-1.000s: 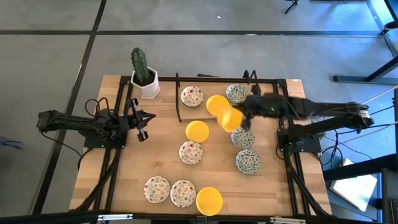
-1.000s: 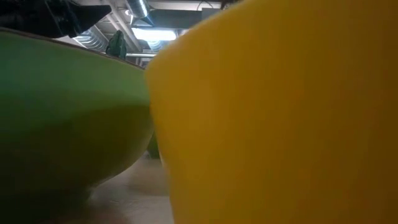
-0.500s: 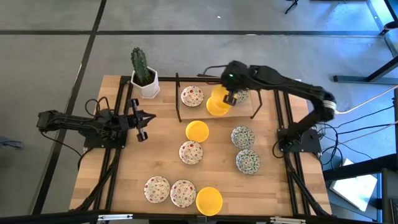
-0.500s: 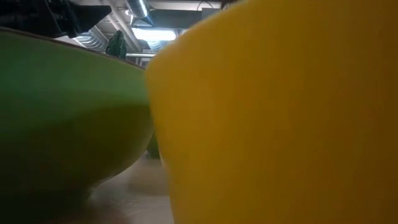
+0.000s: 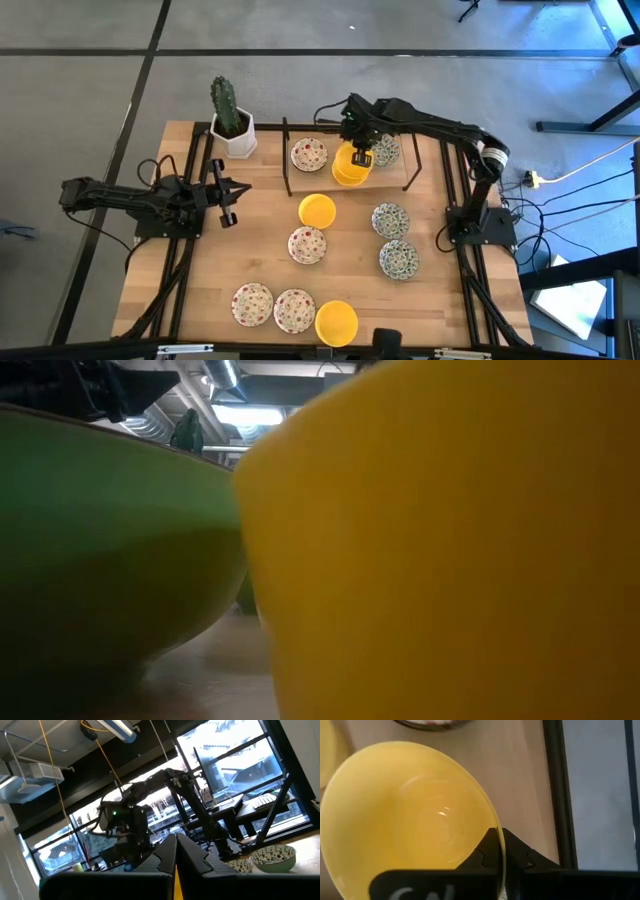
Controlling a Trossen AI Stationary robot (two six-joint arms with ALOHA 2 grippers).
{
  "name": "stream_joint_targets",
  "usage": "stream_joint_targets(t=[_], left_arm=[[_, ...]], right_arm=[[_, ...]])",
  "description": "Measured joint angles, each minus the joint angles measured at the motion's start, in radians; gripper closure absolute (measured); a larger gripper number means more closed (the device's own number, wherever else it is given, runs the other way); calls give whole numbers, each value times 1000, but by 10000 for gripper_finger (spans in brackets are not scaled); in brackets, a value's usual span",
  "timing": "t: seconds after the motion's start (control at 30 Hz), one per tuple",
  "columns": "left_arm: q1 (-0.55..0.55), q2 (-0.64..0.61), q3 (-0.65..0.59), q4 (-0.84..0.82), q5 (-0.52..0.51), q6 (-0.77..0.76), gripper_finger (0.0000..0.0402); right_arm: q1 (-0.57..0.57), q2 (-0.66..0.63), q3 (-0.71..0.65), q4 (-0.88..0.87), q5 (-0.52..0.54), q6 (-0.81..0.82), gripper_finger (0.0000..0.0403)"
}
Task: Pick & Place Mini bowls
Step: Stack the yellow bowl on the yellow bowl on the shelf
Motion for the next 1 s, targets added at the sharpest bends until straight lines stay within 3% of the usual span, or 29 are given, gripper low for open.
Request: stream_joint_targets(t=[0.3, 1.0], left_arm=[[0, 0, 0, 0, -2, 7, 394], [0, 0, 0, 0, -2, 8, 396]], right_arm=[[-13, 42, 0, 15, -77, -18, 397], [-13, 144, 2, 68, -137, -34, 395]])
